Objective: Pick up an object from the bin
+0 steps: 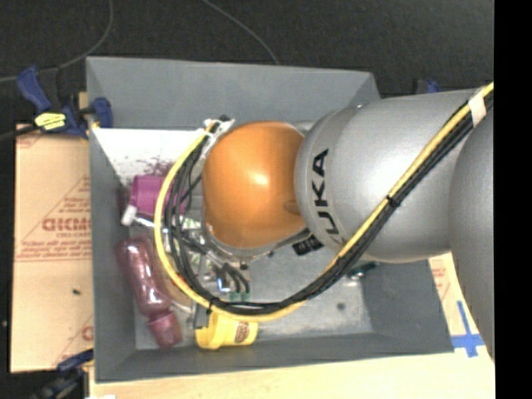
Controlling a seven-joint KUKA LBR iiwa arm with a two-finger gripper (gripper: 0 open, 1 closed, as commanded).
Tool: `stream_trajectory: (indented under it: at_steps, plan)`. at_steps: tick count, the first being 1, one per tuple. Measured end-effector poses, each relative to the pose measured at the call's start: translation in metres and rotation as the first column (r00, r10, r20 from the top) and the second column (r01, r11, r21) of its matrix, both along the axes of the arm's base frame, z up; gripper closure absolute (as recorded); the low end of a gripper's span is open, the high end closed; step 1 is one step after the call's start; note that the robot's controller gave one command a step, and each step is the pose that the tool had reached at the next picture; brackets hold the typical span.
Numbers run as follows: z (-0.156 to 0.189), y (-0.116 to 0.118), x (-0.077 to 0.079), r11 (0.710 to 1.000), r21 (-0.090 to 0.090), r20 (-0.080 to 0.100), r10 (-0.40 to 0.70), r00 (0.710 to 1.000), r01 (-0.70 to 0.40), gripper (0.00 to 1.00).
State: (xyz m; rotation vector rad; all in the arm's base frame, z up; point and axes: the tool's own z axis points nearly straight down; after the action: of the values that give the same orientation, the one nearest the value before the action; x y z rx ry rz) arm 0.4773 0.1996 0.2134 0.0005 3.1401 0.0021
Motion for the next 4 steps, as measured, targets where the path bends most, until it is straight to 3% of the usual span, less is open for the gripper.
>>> stream_trajectory:
  at_steps: [1,2,3,4]
  plan:
    - [0.013,-0.012,0.011,1.000,-0.001,-0.003,0.019,1.000,-0.019,0.00]
    - [0.033,-0.004,-0.001,1.000,0.004,0.006,0.014,1.000,-0.014,0.00]
    - [0.133,-0.006,-0.001,1.000,0.000,-0.001,-0.001,1.000,0.001,0.00]
    - [0.073,-0.032,0.008,0.991,0.002,0.012,0.131,0.991,-0.131,0.00]
